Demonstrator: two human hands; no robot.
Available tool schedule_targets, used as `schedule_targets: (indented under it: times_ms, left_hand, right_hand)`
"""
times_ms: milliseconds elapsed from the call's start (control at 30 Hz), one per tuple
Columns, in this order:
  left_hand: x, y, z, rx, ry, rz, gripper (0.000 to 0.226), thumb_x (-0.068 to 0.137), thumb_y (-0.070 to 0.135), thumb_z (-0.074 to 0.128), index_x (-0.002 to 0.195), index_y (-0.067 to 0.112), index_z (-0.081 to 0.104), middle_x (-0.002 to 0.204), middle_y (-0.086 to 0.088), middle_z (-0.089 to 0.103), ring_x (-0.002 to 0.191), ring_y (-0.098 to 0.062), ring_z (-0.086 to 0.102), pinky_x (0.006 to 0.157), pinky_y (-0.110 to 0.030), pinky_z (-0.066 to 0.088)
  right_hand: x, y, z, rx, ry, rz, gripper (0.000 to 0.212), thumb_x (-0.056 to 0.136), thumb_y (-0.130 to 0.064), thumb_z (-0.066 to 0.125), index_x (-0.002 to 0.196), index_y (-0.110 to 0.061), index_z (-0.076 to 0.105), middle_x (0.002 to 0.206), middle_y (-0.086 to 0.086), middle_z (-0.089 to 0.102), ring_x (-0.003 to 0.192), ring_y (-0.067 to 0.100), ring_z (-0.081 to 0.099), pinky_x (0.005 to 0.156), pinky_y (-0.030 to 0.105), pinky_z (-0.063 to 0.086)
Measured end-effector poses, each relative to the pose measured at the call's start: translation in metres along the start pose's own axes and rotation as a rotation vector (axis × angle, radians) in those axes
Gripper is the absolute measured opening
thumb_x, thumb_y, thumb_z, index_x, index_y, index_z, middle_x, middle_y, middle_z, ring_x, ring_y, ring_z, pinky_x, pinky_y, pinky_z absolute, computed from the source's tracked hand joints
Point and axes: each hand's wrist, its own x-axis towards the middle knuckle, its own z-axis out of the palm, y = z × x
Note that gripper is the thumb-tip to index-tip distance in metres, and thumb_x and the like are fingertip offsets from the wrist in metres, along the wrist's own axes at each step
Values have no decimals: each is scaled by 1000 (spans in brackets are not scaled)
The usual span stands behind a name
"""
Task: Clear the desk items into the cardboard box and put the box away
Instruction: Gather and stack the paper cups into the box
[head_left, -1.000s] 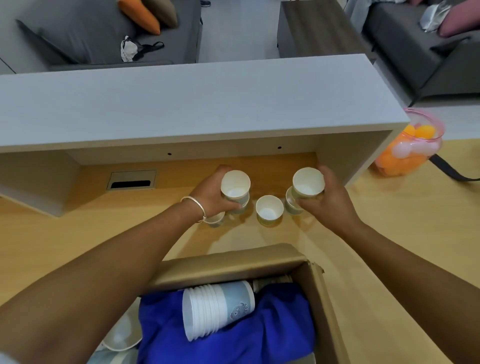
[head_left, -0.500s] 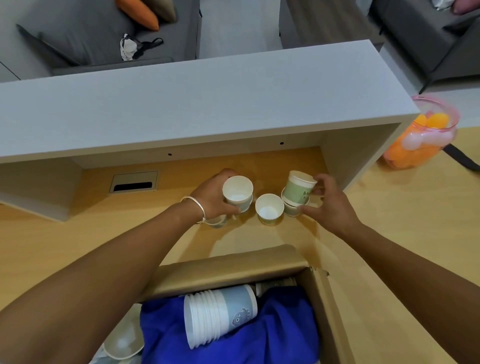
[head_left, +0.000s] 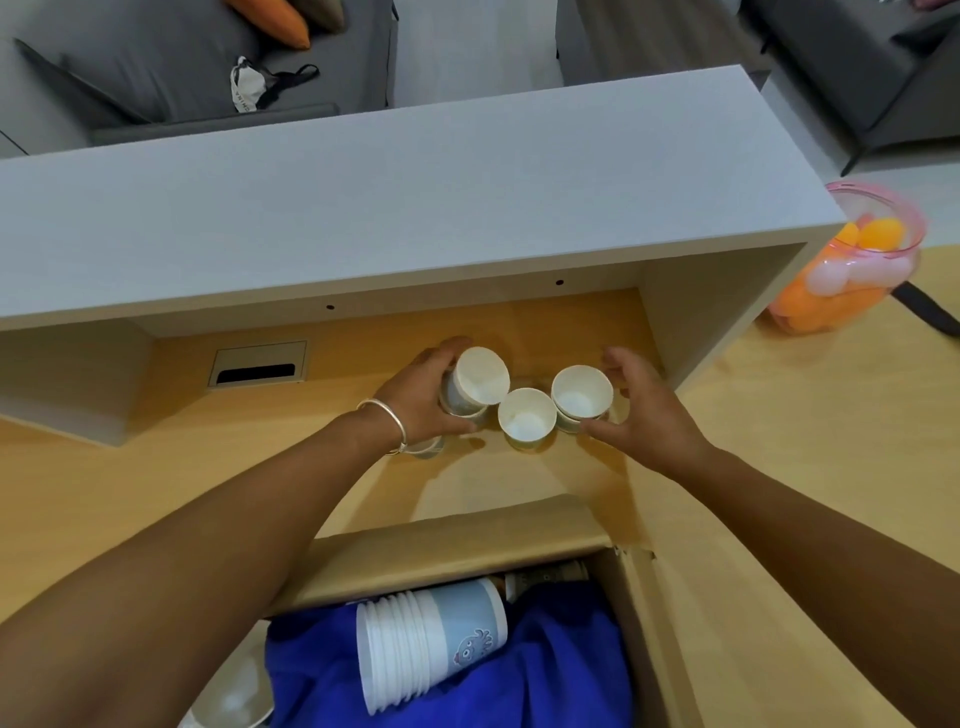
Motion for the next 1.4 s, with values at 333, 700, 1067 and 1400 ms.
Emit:
schedule_targets:
  times_ms: [333,700,1067,1400]
  left_hand:
    - [4,1,6,-123,23,71,74,64,38,86,125,33,44,121,11,55,110,-14,54,93,-39,51]
    - [5,-8,16,-138,-38,33,91,48,57,83,129,40,46,132,11,52,123,-13,47,104,-42,43]
    - [0,1,8,46,43,155,75,68,51,78,132,32,45,131,5,51,117,-16,49,95,-41,48]
    - [2,13,9,201,55,95,79,62,52,80,129,30,45,127,2,52,110,-21,53,88,-36,50]
  right_hand:
    - [5,7,15,16,-69,45,106,64,-37,87,148,-29,23,153,-6,32,136,17,35,107,37,37]
    - [6,10,21,33,-62,31,106,64,-39,87,148,-31,23,152,-6,33,134,17,36,102,34,36]
    - [5,8,19,12,-50,17,102,65,-38,86,148,-29,25,150,-5,35,131,16,38,99,33,38]
    - [-3,-11,6,-34,3,15,95,71,-38,82,147,-30,26,149,-4,36,128,19,42,95,34,41]
